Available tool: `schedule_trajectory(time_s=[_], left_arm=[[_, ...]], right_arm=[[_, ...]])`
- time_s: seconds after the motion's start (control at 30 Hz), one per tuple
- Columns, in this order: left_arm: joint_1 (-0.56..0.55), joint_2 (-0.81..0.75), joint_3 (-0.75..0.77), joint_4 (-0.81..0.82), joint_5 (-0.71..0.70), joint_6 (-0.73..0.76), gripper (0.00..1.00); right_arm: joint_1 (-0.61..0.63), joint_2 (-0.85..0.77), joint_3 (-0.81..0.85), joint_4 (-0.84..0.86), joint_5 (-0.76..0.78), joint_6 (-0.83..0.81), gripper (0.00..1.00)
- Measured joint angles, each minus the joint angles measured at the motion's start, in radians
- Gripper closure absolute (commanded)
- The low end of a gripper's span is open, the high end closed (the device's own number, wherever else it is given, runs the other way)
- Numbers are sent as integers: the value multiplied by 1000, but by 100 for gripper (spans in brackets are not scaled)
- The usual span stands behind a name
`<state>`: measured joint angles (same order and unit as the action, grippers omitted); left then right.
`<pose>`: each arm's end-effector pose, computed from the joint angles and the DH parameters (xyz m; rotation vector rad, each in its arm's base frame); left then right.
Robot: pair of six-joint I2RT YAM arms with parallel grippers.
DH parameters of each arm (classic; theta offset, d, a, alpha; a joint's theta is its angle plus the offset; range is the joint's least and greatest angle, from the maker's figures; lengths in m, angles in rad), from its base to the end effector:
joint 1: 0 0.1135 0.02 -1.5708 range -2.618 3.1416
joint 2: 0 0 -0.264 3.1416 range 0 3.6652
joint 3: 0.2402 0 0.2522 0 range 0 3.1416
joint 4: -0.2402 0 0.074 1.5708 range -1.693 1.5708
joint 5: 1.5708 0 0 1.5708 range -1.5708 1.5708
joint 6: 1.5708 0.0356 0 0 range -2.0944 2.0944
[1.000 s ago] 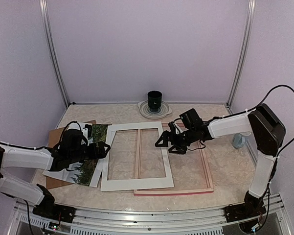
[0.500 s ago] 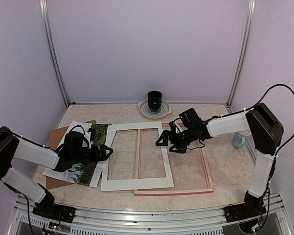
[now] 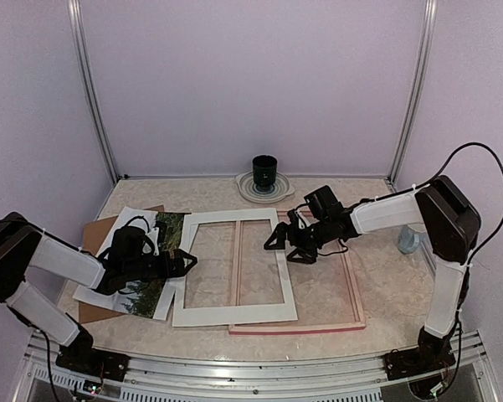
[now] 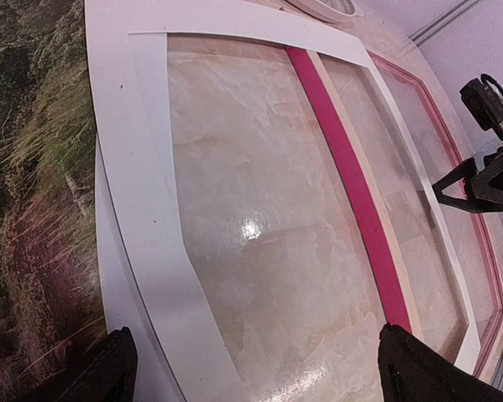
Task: Put the photo into the frame
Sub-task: Pick up the mat board from the frame body.
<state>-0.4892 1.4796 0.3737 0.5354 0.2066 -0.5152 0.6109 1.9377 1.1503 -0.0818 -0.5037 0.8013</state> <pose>0.2181 -0.1244 0.1256 0.0976 2.2360 -0.7909 0.3161 0.2423 0.1484 0.0036 2.6982 1.1638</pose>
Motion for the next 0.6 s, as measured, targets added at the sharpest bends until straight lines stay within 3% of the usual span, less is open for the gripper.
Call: schedule_trajectory(time_s=[0.6], left_arm=[[2,54,8,48,28,0,1]], right_arm=[[-1,19,0,74,-102,42,3]])
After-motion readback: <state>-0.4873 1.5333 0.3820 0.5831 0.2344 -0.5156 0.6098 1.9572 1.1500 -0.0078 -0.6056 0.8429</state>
